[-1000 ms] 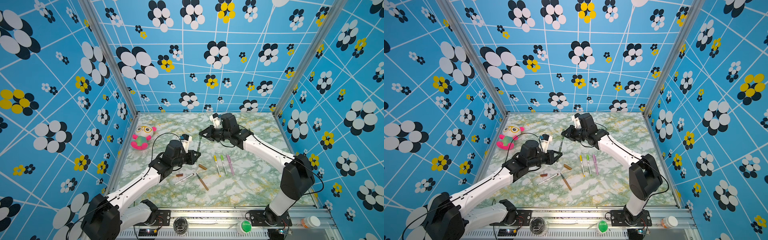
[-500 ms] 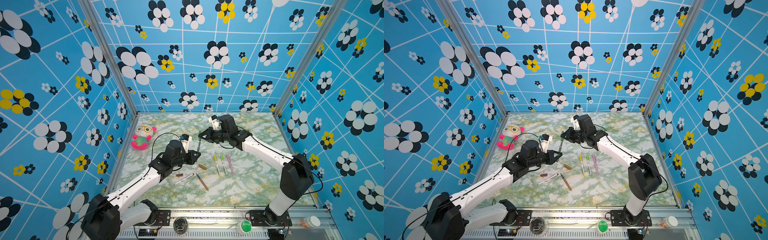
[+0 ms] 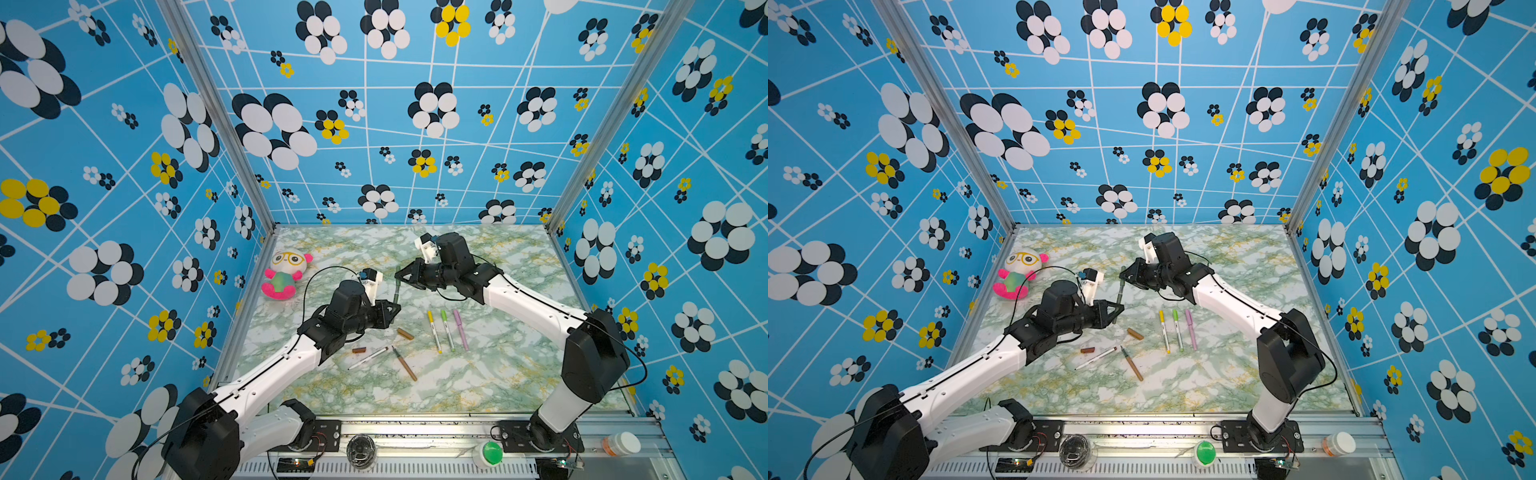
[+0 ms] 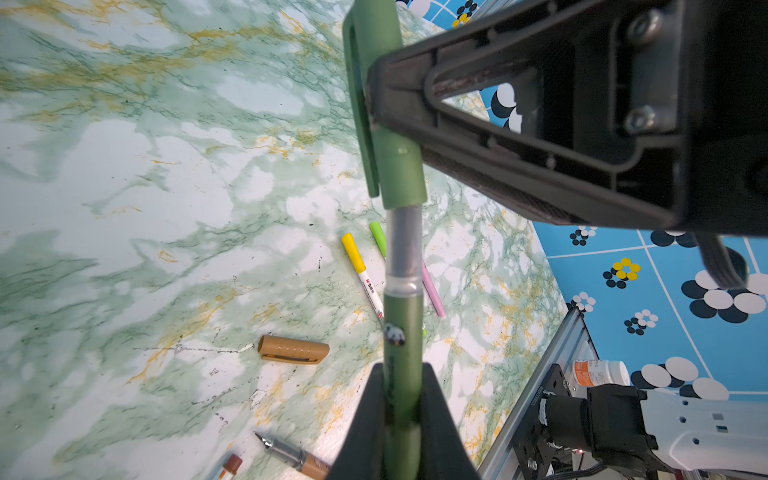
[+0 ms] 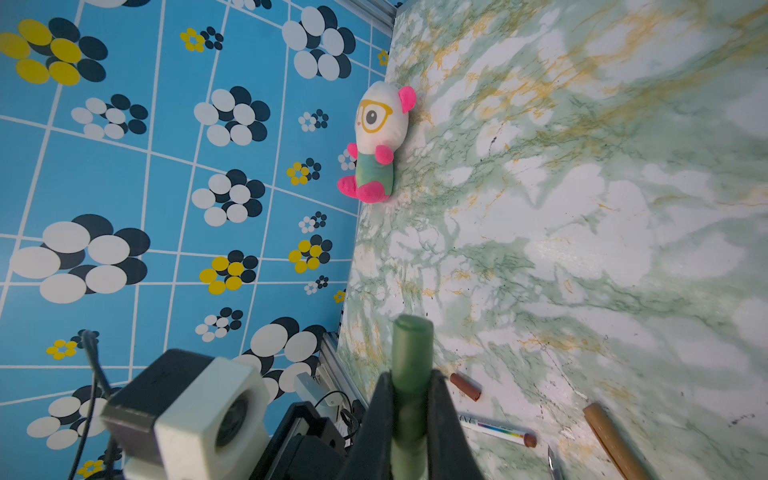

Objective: Insert the pens into the pen caps
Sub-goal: 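Push the green cap down over the pen with the right gripper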

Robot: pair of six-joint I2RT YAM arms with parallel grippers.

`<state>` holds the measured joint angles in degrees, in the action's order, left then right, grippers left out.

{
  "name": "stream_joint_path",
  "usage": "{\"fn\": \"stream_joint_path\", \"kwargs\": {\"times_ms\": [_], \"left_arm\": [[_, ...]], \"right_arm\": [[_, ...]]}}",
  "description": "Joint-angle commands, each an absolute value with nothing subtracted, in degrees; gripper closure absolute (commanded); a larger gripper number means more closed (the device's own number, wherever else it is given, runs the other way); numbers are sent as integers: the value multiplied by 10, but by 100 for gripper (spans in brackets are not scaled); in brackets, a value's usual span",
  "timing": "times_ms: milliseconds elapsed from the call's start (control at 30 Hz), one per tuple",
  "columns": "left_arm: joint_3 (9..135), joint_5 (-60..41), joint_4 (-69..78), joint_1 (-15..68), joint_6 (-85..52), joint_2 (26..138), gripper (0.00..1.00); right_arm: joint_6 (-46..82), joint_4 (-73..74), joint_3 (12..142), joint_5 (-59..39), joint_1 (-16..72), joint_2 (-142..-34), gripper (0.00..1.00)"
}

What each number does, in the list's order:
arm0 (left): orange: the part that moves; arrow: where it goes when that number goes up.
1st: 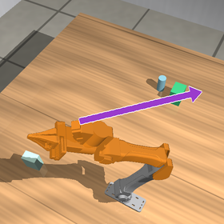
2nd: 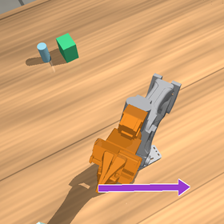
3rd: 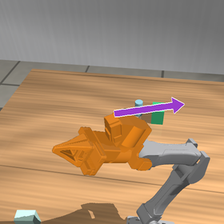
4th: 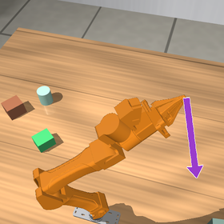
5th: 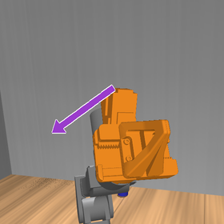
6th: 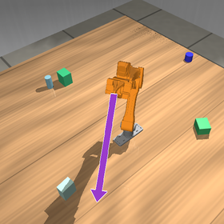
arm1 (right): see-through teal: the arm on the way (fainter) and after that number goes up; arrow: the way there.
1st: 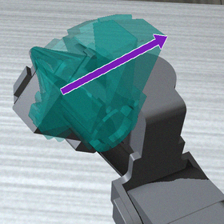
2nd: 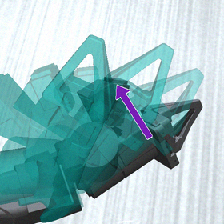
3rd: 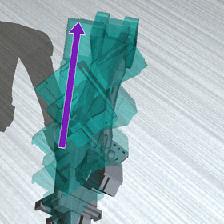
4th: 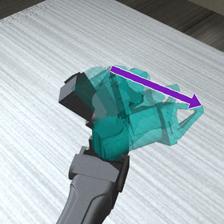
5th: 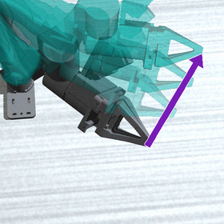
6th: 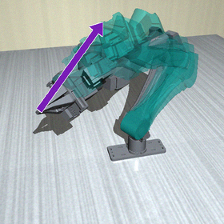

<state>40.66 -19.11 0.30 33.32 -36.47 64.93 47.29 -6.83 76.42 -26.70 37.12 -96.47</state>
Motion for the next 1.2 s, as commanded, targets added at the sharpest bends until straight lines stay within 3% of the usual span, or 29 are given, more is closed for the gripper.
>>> {"fn": "stream_joint_path", "kwargs": {"times_ms": [0,733,1167], "left_arm": [[412,-156,33,335,-376,635,100],[553,-132,9,322,-292,676,100],[585,-261,84,221,-301,711,100]], "right_arm": [[461,-73,751,-267,383,-943,100],[468,-68,720,-250,462,-990,100],[450,18,664,-340,487,-972,100]]}}
